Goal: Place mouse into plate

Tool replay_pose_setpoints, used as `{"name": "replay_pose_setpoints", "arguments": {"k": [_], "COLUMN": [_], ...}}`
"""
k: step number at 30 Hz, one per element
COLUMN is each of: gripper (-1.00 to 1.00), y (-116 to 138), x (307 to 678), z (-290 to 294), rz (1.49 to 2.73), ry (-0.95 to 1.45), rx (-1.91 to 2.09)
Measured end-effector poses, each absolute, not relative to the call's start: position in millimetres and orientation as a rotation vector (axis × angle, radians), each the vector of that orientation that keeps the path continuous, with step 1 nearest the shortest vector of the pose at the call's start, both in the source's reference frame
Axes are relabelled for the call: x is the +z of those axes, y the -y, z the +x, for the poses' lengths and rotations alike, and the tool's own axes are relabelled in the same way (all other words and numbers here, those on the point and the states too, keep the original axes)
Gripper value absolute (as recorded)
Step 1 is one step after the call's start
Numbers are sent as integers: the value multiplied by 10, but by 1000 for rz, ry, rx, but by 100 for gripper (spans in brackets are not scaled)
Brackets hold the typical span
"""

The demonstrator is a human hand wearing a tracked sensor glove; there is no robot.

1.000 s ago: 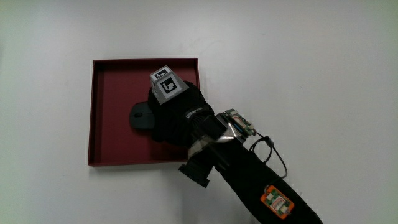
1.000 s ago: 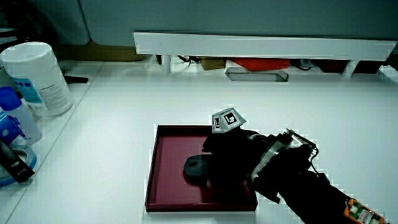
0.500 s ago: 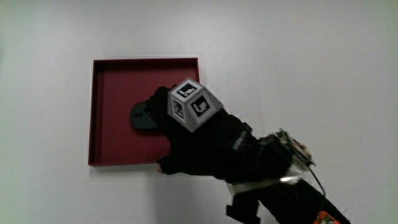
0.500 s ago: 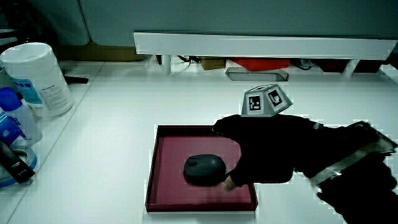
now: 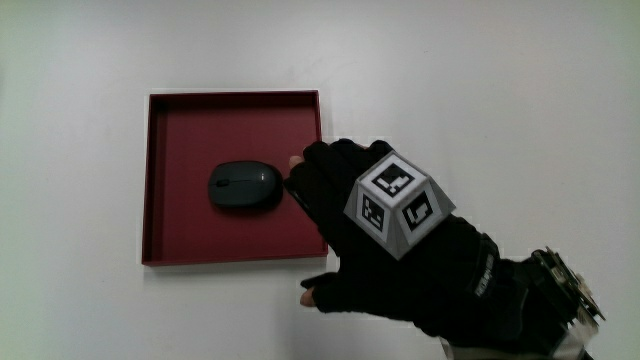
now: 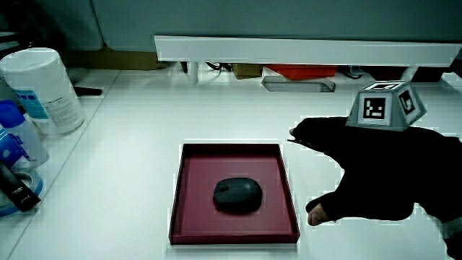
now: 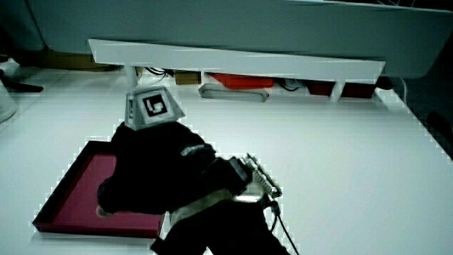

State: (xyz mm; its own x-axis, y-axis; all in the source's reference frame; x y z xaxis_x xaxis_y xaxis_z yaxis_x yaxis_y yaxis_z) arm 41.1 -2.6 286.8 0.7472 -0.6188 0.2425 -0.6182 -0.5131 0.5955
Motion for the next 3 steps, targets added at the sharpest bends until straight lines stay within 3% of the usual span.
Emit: {"name": "replay_pose_setpoints", "arguments": {"k": [3], "gripper": [-100], "y": [-24], "x": [2837], "z": [424], "rz": [2257], "ry": [930], "rx": [-17]}}
